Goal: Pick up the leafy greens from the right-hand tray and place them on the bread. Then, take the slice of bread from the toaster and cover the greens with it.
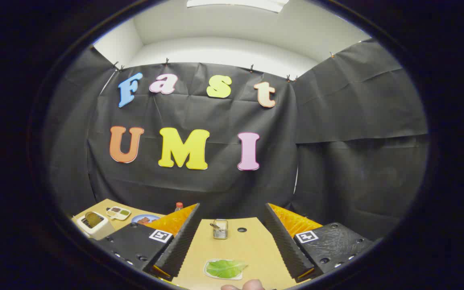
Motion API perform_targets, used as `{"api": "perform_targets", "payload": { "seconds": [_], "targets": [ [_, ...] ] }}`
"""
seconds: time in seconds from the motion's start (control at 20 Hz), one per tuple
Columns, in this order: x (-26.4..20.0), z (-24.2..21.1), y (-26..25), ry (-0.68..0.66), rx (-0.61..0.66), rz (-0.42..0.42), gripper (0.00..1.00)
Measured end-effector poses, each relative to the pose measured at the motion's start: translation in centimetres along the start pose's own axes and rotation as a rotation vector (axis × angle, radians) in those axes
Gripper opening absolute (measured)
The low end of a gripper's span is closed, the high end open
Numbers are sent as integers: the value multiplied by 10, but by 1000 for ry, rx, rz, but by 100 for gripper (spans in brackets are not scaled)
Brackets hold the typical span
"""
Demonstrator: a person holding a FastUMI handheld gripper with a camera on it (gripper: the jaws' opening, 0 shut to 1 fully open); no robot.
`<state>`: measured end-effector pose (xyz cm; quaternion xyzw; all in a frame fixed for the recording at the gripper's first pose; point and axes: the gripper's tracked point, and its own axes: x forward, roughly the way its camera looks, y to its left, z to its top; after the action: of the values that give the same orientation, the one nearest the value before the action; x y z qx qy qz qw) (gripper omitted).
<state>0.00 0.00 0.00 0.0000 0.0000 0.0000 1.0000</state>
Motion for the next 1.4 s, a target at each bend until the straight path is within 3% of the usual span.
{"api": "perform_targets", "payload": {
  "seconds": [0.95,1.15,1.4],
  "targets": [
    [-3,-12,-36,30,17,-37,95],
    [14,-42,-53,54,0,-9,95],
    [51,-123,-76,164,6,60,95]
  ]
}}
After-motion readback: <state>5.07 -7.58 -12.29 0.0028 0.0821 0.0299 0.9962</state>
